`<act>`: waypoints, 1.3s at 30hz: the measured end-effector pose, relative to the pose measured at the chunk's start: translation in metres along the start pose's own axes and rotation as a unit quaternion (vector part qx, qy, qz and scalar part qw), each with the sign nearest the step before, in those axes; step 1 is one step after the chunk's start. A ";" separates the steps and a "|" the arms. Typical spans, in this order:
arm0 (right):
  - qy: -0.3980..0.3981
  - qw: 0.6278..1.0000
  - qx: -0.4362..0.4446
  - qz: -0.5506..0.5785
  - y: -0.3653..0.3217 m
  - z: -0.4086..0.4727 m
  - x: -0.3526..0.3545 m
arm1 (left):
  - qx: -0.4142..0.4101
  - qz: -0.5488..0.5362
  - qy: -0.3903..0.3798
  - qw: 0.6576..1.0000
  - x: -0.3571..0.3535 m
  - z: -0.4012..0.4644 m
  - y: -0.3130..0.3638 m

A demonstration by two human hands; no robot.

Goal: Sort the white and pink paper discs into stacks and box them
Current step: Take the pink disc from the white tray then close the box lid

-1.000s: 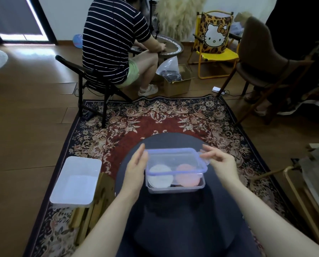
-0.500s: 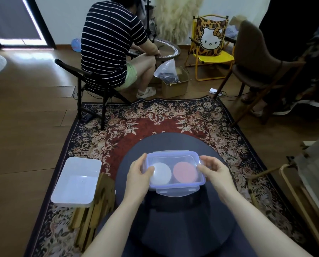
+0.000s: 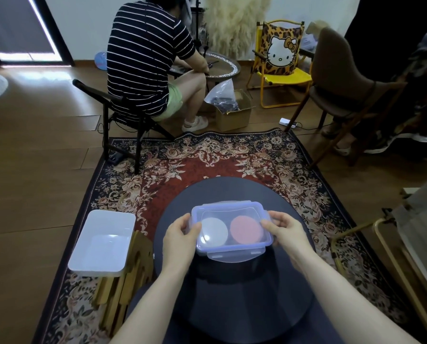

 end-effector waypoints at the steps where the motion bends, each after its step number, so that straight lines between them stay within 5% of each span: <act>1: 0.003 1.000 0.003 -0.001 -0.001 -0.001 0.000 | -0.001 -0.003 0.002 1.000 0.002 0.000 0.001; 18: 0.016 0.999 0.015 -0.047 -0.003 -0.007 -0.002 | -0.007 0.106 -0.002 0.994 -0.002 0.008 0.005; 39: 0.016 0.999 0.009 -0.041 -0.001 -0.002 -0.001 | 0.055 -0.019 0.018 0.998 0.002 0.003 -0.008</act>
Point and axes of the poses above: each hand's wrist, its own z-axis towards the middle knuckle, its own x-axis out of the back of the hand, y = z × x, the point moved 5 cm from there along z, towards the middle knuckle, and after that the axes turned 8 degrees about -y, right-handed, at the moved point
